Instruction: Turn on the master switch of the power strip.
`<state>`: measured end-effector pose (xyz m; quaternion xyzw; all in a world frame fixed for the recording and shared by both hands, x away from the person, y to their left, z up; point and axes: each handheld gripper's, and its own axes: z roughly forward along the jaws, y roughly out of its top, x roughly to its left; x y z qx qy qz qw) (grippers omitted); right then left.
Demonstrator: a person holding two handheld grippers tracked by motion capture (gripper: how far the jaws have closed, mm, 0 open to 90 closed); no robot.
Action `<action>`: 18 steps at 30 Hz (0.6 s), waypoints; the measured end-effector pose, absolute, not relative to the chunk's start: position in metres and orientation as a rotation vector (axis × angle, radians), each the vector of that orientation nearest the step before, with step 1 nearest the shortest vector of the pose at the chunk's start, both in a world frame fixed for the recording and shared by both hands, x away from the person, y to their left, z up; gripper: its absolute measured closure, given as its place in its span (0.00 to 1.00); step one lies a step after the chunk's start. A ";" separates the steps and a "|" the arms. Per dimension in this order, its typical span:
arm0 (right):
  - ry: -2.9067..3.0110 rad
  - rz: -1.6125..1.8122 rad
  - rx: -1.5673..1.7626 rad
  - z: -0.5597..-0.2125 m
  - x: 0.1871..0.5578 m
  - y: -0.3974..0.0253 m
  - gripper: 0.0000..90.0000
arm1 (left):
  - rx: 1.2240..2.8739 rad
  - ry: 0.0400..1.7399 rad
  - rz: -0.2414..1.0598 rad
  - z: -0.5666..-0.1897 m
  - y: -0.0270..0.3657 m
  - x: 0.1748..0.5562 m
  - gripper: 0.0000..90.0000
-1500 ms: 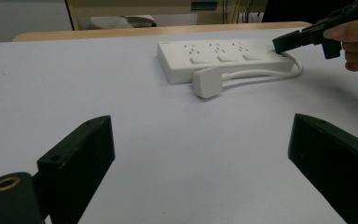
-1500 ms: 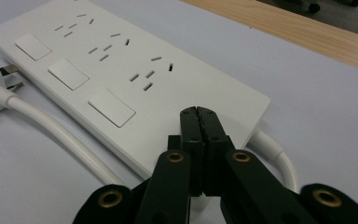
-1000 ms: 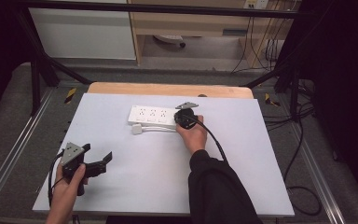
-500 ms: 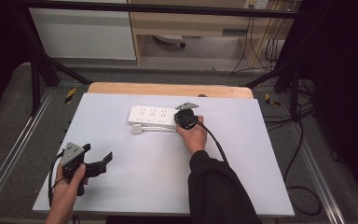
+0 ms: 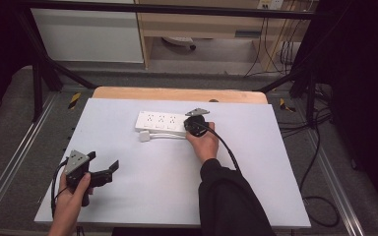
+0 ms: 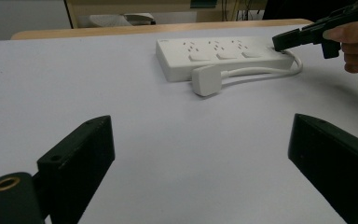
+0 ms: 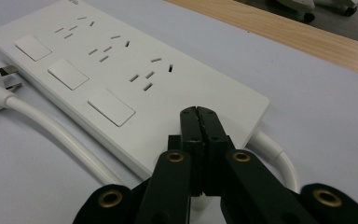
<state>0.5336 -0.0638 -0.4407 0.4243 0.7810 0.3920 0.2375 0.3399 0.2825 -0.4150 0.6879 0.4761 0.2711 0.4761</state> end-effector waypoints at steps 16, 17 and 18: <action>2.140 1.072 1.159 -0.441 0.533 -0.064 1.00 | 1.682 1.164 0.662 -0.415 0.282 0.340 0.08; 2.141 1.072 1.161 -0.441 0.533 -0.064 1.00 | 1.681 1.164 0.662 -0.415 0.282 0.340 0.08; 2.142 1.073 1.162 -0.441 0.533 -0.064 1.00 | 1.681 1.165 0.662 -0.415 0.283 0.340 0.08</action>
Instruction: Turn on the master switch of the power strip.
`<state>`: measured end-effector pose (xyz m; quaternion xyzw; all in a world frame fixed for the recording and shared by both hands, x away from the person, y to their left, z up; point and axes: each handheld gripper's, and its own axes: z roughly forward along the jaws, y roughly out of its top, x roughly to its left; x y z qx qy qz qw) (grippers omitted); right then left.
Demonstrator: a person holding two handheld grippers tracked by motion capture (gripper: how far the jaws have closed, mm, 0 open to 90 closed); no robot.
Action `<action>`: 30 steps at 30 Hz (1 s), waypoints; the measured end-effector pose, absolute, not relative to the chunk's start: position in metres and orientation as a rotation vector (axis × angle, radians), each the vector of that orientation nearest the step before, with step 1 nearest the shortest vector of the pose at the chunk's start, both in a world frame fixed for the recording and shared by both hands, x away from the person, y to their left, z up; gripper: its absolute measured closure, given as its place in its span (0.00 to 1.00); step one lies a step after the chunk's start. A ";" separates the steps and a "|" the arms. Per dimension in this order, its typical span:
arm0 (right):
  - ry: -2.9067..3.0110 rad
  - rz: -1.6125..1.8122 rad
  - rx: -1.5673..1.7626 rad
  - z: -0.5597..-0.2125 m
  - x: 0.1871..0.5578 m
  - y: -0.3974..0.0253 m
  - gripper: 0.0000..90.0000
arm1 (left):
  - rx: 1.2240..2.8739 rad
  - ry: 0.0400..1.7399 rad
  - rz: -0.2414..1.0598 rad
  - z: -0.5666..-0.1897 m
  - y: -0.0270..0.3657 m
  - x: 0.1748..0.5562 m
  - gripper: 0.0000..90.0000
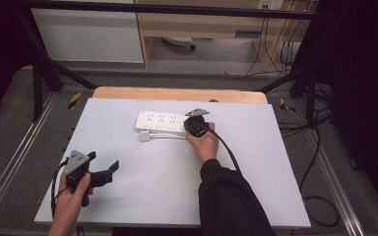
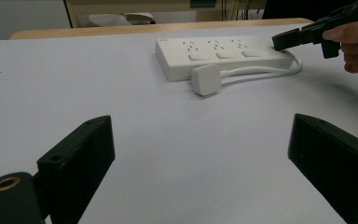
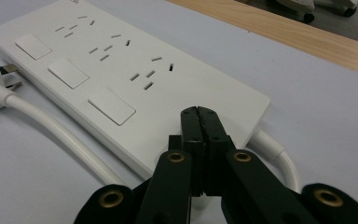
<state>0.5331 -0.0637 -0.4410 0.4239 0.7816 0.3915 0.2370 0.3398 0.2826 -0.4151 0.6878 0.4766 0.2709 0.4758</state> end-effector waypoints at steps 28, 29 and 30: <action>2.124 1.126 1.205 -0.440 0.534 -0.067 1.00 | 1.669 1.169 0.671 -0.414 0.285 0.340 0.08; 2.125 1.128 1.206 -0.440 0.534 -0.067 1.00 | 1.669 1.169 0.672 -0.414 0.285 0.340 0.08; 2.125 1.125 1.205 -0.439 0.534 -0.067 1.00 | 1.669 1.169 0.672 -0.414 0.285 0.340 0.08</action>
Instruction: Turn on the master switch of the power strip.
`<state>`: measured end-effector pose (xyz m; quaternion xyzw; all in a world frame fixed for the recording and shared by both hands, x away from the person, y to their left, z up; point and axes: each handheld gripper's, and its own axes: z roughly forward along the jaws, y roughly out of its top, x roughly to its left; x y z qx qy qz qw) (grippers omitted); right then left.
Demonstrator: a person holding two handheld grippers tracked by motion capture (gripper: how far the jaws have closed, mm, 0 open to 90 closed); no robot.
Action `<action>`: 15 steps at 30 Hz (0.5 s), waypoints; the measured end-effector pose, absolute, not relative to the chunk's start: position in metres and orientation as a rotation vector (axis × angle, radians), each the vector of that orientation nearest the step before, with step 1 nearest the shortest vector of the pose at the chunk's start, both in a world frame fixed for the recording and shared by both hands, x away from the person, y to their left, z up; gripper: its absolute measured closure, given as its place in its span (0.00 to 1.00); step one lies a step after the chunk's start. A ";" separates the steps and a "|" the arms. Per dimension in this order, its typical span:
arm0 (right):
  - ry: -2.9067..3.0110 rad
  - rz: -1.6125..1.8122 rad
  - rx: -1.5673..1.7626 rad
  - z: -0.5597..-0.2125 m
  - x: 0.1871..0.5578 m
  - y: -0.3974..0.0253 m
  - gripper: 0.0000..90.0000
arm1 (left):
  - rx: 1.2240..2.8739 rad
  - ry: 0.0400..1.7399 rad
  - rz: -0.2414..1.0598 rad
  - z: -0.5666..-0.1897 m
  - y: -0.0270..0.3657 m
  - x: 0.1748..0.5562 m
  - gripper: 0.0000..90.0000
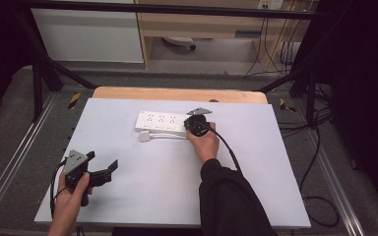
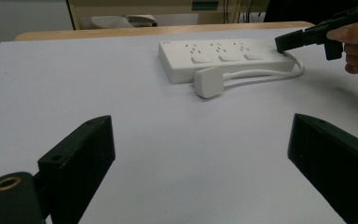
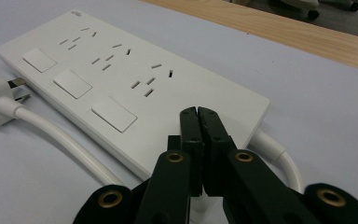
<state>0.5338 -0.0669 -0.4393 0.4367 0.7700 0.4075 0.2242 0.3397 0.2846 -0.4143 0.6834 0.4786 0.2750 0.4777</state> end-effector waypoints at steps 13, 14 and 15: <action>2.112 1.145 1.207 -0.436 0.534 -0.070 1.00 | 1.668 1.169 0.671 -0.414 0.285 0.340 0.08; 2.109 1.146 1.209 -0.435 0.534 -0.070 1.00 | 1.668 1.168 0.671 -0.414 0.285 0.340 0.08; 2.106 1.145 1.210 -0.434 0.533 -0.070 1.00 | 1.668 1.168 0.671 -0.414 0.285 0.340 0.08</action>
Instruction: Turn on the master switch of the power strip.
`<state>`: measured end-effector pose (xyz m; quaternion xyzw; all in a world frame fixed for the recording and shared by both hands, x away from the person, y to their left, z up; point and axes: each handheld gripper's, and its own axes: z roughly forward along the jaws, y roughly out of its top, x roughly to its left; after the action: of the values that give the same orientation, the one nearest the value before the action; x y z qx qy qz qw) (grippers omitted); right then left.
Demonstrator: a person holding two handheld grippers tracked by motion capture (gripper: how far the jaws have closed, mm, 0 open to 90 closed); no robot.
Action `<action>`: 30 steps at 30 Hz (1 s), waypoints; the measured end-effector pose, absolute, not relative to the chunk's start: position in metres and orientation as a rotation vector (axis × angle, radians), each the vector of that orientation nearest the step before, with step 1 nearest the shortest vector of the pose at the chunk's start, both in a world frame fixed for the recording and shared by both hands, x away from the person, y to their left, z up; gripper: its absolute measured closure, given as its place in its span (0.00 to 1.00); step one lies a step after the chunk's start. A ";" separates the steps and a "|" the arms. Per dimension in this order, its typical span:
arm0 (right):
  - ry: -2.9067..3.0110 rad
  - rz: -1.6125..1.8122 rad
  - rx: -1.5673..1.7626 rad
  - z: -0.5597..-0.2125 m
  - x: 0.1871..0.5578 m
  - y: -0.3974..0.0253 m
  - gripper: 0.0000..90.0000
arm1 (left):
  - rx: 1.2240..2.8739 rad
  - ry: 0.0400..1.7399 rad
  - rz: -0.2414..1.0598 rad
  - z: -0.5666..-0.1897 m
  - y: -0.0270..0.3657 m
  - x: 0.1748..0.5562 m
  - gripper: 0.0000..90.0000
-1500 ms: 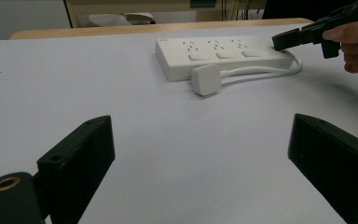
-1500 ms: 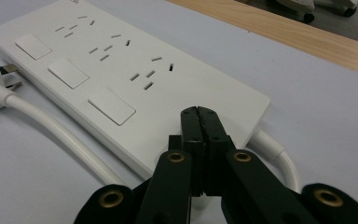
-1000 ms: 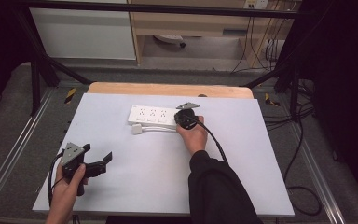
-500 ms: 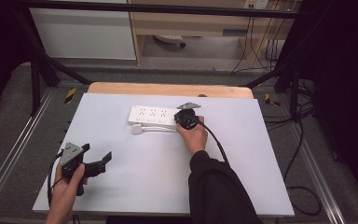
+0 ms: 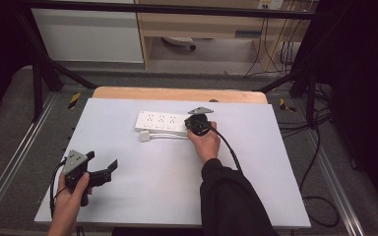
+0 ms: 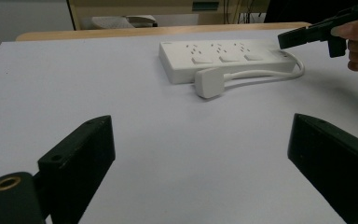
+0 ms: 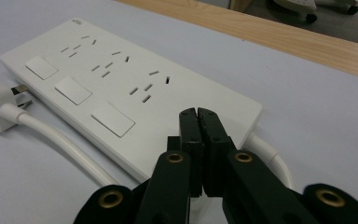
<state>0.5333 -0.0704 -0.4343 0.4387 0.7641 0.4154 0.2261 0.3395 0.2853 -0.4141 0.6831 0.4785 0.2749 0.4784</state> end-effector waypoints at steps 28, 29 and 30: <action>2.067 1.201 1.200 -0.410 0.526 -0.090 0.93 | 1.670 1.169 0.673 -0.414 0.285 0.339 0.08; 2.068 1.202 1.199 -0.409 0.526 -0.092 0.92 | 1.671 1.168 0.672 -0.414 0.285 0.339 0.08; 2.063 1.209 1.207 -0.409 0.525 -0.093 0.91 | 1.671 1.169 0.672 -0.414 0.285 0.339 0.08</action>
<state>0.5251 -0.0934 -0.4087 0.4388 0.7495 0.4393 0.2296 0.3394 0.2853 -0.4139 0.6839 0.4785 0.2752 0.4771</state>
